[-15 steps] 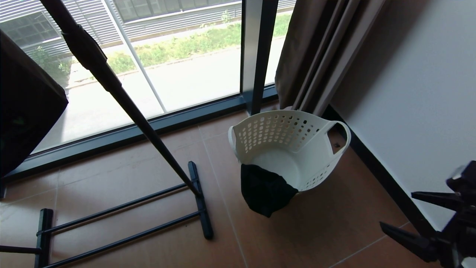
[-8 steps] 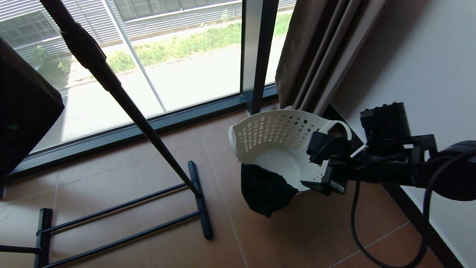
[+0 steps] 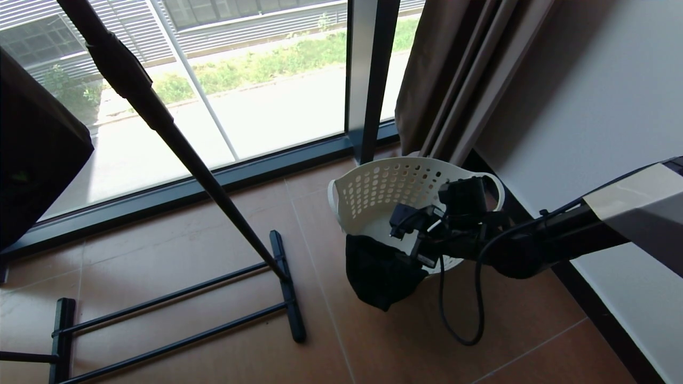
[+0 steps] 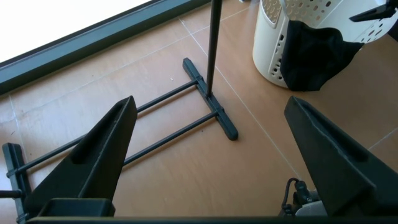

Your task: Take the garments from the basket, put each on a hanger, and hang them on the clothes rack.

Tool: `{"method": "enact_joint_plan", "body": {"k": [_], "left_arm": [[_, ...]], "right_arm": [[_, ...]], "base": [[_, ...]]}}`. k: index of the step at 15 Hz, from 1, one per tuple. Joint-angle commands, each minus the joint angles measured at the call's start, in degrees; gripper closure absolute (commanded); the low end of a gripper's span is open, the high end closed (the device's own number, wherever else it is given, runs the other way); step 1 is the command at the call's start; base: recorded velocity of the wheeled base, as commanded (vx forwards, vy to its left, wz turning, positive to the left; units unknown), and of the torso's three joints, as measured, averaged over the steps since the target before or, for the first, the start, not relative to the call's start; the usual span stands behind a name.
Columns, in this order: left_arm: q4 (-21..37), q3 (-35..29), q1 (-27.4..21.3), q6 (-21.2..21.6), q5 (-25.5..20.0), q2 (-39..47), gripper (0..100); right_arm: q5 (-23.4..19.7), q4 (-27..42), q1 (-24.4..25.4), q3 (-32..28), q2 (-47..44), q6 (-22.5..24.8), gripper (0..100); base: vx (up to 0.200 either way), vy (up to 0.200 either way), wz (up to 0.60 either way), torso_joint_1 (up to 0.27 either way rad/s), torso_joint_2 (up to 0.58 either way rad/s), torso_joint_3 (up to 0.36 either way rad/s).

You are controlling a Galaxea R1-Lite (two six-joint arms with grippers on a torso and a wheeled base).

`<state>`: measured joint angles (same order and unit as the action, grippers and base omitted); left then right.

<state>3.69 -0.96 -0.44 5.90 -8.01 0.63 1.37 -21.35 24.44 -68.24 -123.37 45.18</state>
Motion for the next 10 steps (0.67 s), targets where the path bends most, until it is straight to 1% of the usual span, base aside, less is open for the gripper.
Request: {"method": "enact_joint_plan", "body": {"k": [1, 3, 6, 7, 10], "left_arm": [[0.0, 0.0, 0.0, 0.0, 0.0, 0.0, 0], [0.0, 0.0, 0.0, 0.0, 0.0, 0.0, 0], [0.0, 0.0, 0.0, 0.0, 0.0, 0.0, 0], [0.0, 0.0, 0.0, 0.0, 0.0, 0.0, 0], [0.0, 0.0, 0.0, 0.0, 0.0, 0.0, 0]], "right_arm": [[0.1, -0.1, 0.1, -3.3, -4.3, -1.3, 0], [0.1, 0.0, 0.1, -5.7, -5.5, -1.8, 0], [0.3, -0.1, 0.1, -7.2, -7.3, -2.2, 0], [0.8, -0.3, 0.1, -8.3, -8.6, -2.3, 0], [2.2, -0.5, 0.1, -9.3, -9.8, -2.3, 0]], "base": [[0.000, 0.000, 0.00, 0.000, 0.00, 0.000], [0.000, 0.000, 0.00, 0.000, 0.00, 0.000], [0.000, 0.000, 0.00, 0.000, 0.00, 0.000], [0.000, 0.000, 0.00, 0.000, 0.00, 0.000], [0.000, 0.000, 0.00, 0.000, 0.00, 0.000]]}}
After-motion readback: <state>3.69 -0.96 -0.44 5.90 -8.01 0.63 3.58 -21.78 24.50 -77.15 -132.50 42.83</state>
